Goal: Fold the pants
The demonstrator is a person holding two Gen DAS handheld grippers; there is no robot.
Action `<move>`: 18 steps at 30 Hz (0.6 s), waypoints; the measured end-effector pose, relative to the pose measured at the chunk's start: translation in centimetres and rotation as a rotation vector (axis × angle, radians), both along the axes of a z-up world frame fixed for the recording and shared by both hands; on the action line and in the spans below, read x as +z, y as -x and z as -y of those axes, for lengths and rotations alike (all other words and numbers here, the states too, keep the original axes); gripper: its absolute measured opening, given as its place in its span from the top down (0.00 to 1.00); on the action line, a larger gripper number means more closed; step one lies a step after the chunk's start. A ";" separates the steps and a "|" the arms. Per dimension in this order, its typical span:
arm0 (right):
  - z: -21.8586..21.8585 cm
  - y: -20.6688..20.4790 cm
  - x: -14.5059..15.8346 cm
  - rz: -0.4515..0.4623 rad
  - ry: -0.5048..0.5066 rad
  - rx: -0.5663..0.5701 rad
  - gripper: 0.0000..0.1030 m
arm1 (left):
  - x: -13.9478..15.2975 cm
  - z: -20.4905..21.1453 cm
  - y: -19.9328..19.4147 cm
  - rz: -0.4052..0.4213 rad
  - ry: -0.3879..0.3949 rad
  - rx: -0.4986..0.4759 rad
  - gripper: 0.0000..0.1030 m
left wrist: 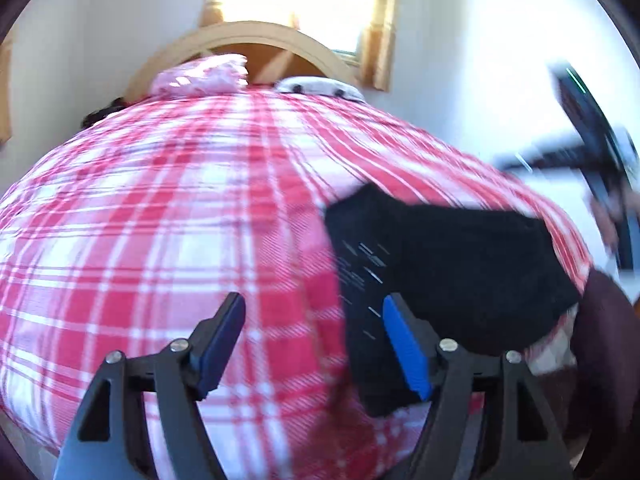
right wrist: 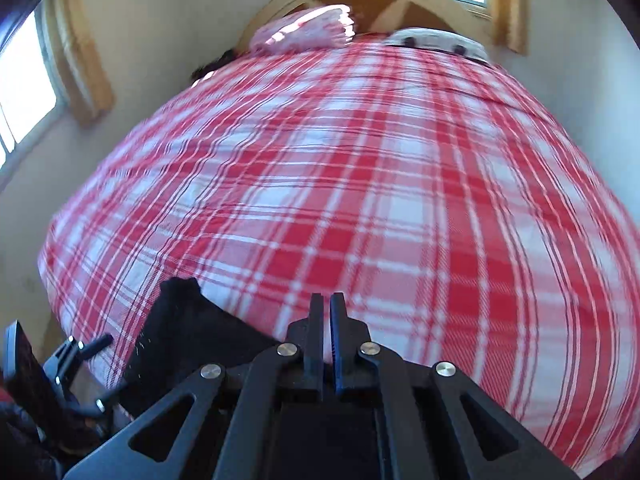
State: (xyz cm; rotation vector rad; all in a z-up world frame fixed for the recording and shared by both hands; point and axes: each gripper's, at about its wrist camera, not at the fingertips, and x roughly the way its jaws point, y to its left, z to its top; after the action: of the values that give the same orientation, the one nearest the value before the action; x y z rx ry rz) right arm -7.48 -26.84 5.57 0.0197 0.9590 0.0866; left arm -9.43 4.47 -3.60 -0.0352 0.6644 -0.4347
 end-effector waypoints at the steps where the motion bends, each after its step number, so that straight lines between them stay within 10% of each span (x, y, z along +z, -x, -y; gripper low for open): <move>1: 1.7 1.2 -0.3 0.015 -0.031 -0.033 0.82 | 0.5 -0.5 -0.8 0.001 0.012 0.024 0.28; 4: 4.9 4.5 -0.8 0.055 -0.127 -0.104 0.33 | 0.7 0.0 -2.6 -0.026 0.018 0.012 0.28; 18: 9.6 14.2 -9.1 0.166 -0.501 -0.377 0.31 | -2.2 6.8 -5.8 -0.173 -0.072 -0.085 0.09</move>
State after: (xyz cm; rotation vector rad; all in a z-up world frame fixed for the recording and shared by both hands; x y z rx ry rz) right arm -21.70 -36.45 -3.56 0.6436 0.7348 -0.0216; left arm -3.68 -2.29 -5.83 0.0246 0.8539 -0.4931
